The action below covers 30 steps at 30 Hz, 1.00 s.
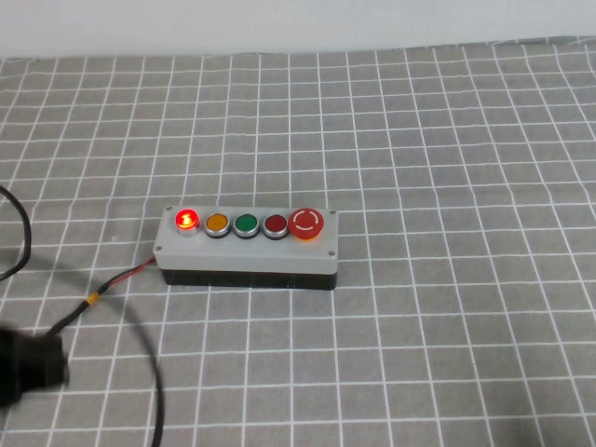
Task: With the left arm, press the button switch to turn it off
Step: Press the button to turn off
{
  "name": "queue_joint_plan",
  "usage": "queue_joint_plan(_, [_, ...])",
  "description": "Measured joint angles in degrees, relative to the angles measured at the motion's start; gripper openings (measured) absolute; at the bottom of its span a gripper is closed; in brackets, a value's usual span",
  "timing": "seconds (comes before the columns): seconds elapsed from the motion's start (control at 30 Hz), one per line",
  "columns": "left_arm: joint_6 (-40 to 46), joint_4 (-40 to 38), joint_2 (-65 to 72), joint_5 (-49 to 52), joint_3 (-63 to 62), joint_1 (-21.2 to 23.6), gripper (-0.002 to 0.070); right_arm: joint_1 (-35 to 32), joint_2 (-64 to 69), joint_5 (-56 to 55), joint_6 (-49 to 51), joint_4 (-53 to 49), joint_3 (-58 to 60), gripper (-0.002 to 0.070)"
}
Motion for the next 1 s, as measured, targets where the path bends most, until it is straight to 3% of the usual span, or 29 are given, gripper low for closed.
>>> queue_joint_plan(0.13, [2.7,2.6,12.4,3.0,-9.3,0.0,-0.0003,0.0,0.0,0.0,0.0,0.0,0.0,-0.0018])
queue_joint_plan(0.5, [12.2,-2.4,41.7,1.6,-30.1,0.0,-0.0003,0.0,0.0,0.0,0.0,0.0,0.0,-0.0018])
queue_joint_plan(1.0, [13.4,-2.8,60.2,4.0,-43.8,-3.9,-0.0003,0.0,0.0,0.0,0.0,0.0,0.0,-0.0018])
